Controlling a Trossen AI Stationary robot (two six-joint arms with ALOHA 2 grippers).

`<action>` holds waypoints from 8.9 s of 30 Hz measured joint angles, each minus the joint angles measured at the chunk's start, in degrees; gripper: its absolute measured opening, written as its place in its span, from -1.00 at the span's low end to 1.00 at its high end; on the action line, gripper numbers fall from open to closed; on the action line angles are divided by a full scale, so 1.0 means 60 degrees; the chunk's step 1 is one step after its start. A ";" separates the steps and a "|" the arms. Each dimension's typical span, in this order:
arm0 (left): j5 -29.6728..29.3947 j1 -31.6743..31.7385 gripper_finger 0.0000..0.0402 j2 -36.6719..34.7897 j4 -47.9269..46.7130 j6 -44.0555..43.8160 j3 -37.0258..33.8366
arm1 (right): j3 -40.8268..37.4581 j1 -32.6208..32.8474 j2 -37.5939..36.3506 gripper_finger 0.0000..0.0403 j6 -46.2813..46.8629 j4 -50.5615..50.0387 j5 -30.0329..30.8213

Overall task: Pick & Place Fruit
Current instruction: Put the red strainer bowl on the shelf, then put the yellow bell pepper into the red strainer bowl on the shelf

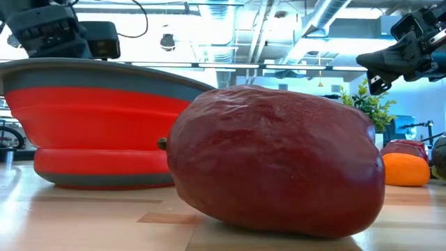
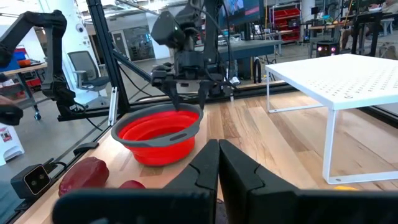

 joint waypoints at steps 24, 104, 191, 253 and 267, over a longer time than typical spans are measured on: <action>0.3456 0.3909 -0.94 0.0742 0.2014 0.3957 0.2593 | -0.0002 -0.0002 0.0000 -0.97 0.0000 0.0000 0.0000; 0.4935 1.1665 -0.13 0.5157 -0.0873 0.5890 0.8819 | 0.0000 -0.0004 0.0000 -0.97 0.0000 -0.0004 -0.0001; 0.0953 0.4558 -0.26 -0.3818 0.8098 0.7544 -0.2122 | 1.0096 -0.1311 1.3683 0.63 -0.0758 -0.6630 0.0754; 0.0960 0.4558 -0.25 -0.2919 0.8209 0.7278 -0.2116 | 0.7172 -0.0981 1.3052 -0.07 -0.1584 -0.1597 0.1217; 0.0960 0.4555 -0.26 -0.2922 0.8210 0.7233 -0.2120 | 1.1007 -0.1351 1.5251 0.90 -0.6364 -0.7810 0.0469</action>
